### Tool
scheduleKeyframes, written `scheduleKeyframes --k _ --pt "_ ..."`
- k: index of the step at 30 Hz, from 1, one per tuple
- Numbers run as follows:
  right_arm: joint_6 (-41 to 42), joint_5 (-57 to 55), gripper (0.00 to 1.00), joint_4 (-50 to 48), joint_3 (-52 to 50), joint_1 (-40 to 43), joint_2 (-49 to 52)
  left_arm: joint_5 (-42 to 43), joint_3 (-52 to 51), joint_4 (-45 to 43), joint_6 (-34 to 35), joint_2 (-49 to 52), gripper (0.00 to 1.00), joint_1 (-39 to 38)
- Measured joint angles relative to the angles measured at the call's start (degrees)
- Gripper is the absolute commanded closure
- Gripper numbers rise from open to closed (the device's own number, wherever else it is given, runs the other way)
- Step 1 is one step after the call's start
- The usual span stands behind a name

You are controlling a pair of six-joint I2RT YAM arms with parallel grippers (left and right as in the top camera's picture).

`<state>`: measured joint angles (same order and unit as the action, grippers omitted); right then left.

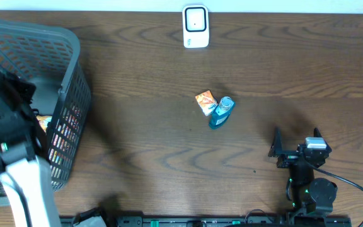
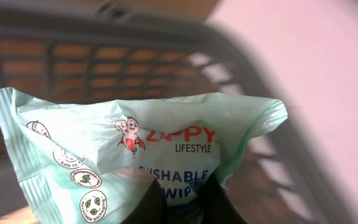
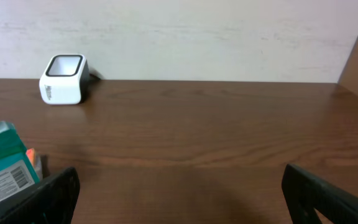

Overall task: Scan the item barcode
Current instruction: 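Carry the wipes pack to the scanner area and release it on the table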

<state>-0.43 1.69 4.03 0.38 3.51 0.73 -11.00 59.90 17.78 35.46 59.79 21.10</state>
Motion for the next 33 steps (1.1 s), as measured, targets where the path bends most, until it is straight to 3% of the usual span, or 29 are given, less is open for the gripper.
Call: scheduleKeyframes --k 5,9,18,26,33 --pt "0.00 0.00 0.01 -0.02 0.00 0.00 0.00 0.81 0.02 -0.17 -0.22 -10.56 0.93 -14.05" --pt "0.00 0.00 0.01 -0.02 0.00 0.00 0.00 0.85 0.02 -0.13 -0.44 -12.17 0.93 -27.34" --pt "0.00 0.00 0.01 -0.02 0.00 0.00 0.00 0.70 0.02 -0.02 -0.74 5.07 0.93 -52.87" --pt "0.00 0.00 0.01 -0.02 0.00 0.00 0.00 -0.74 0.02 0.26 0.90 25.09 0.93 -63.14" --pt "0.00 0.00 0.01 -0.02 0.00 0.00 0.00 -0.92 0.02 2.16 6.23 34.71 0.92 -65.18"
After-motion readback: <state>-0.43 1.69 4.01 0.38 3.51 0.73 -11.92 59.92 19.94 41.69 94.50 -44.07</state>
